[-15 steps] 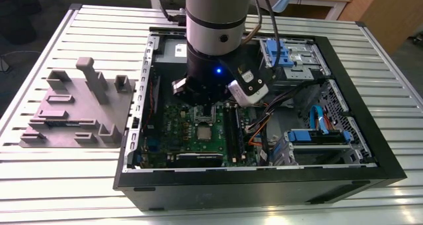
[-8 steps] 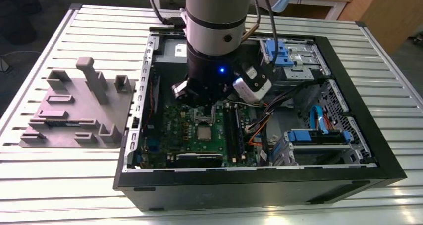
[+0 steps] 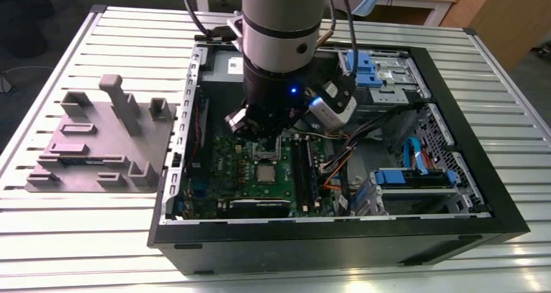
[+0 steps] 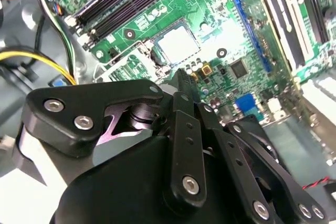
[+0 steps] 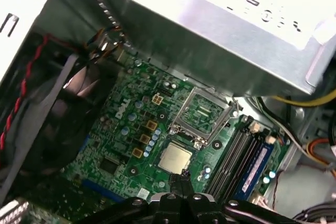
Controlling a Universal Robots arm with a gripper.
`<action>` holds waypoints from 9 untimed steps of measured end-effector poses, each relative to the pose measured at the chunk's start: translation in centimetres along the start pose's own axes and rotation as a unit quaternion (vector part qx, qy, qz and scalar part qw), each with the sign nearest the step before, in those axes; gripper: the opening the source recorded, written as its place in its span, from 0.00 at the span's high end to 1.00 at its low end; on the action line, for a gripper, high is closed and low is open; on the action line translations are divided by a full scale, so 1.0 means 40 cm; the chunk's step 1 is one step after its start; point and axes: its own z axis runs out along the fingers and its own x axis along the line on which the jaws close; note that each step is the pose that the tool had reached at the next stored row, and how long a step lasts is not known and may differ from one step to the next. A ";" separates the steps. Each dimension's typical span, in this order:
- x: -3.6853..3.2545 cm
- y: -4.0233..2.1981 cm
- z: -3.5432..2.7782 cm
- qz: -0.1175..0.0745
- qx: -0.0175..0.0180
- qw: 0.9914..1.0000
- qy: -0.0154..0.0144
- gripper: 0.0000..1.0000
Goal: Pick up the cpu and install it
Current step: 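Close the cpu cover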
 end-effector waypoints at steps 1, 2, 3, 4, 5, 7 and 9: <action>0.000 0.000 0.000 -0.009 0.000 1.000 0.000 0.90; 0.000 0.000 0.001 -0.018 0.000 1.000 0.000 0.90; 0.000 0.000 0.001 -0.027 0.000 1.000 0.000 0.90; 0.000 0.000 0.001 -0.036 0.000 0.999 0.000 0.90; 0.000 0.000 0.002 -0.046 0.000 0.999 0.000 0.90; 0.000 0.000 0.003 -0.064 -0.001 0.998 0.000 0.90; 0.000 0.000 0.004 -0.082 -0.001 0.997 0.001 0.90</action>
